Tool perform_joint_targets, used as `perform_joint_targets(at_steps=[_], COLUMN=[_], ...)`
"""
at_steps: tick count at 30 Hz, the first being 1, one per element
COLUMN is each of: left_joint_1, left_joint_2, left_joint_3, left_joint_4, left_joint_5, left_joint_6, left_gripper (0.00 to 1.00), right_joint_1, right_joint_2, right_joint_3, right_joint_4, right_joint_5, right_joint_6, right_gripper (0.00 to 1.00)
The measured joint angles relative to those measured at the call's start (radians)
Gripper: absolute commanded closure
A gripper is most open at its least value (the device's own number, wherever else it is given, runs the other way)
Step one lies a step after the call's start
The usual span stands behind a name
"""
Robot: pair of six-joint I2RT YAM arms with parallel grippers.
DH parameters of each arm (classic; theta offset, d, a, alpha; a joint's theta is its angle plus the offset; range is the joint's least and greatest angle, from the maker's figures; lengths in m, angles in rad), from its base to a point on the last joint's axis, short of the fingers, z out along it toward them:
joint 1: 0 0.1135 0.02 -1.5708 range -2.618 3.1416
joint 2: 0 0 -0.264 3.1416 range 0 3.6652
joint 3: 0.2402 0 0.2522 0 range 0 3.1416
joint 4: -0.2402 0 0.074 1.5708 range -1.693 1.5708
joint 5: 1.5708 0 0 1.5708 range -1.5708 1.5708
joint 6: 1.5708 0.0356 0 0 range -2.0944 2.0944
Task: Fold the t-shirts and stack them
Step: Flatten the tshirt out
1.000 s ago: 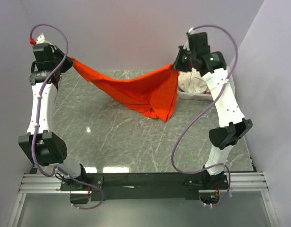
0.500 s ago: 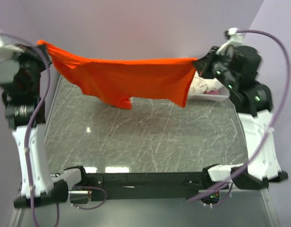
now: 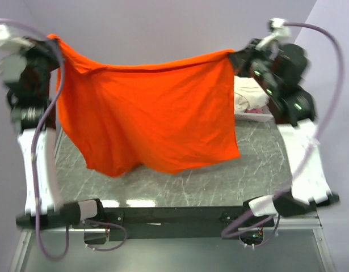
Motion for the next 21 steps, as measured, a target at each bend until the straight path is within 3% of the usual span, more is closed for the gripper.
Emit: perform_joint_targets(at_steps=[6,11,16,21], left_joint_1=[0.0,0.0,0.0,0.0], left_joint_2=[0.325,0.501,0.505,0.41], left_joint_3=[0.063,0.203,0.295,0.271], left_joint_4=[-0.044,-0.14,-0.122,-0.088], left_joint_5=[0.102,0.15,0.164,0.157], left_joint_6=[-0.022,-0.024,-0.024,-0.024], left_gripper=[0.99,1.0,0.99,1.0], right_joint_1=[-0.007,-0.019,-0.023,-0.023], right_joint_2=[0.298,0.512,0.531,0.45], right_joint_3=[0.037,0.189,0.269,0.216], right_joint_4=[0.031,-0.021,-0.012,0.027], right_joint_5=[-0.001,-0.001,-0.005,-0.008], right_joint_6=[-0.016,-0.017,-0.017,-0.017], right_gripper=[1.0,1.0,1.0,1.0])
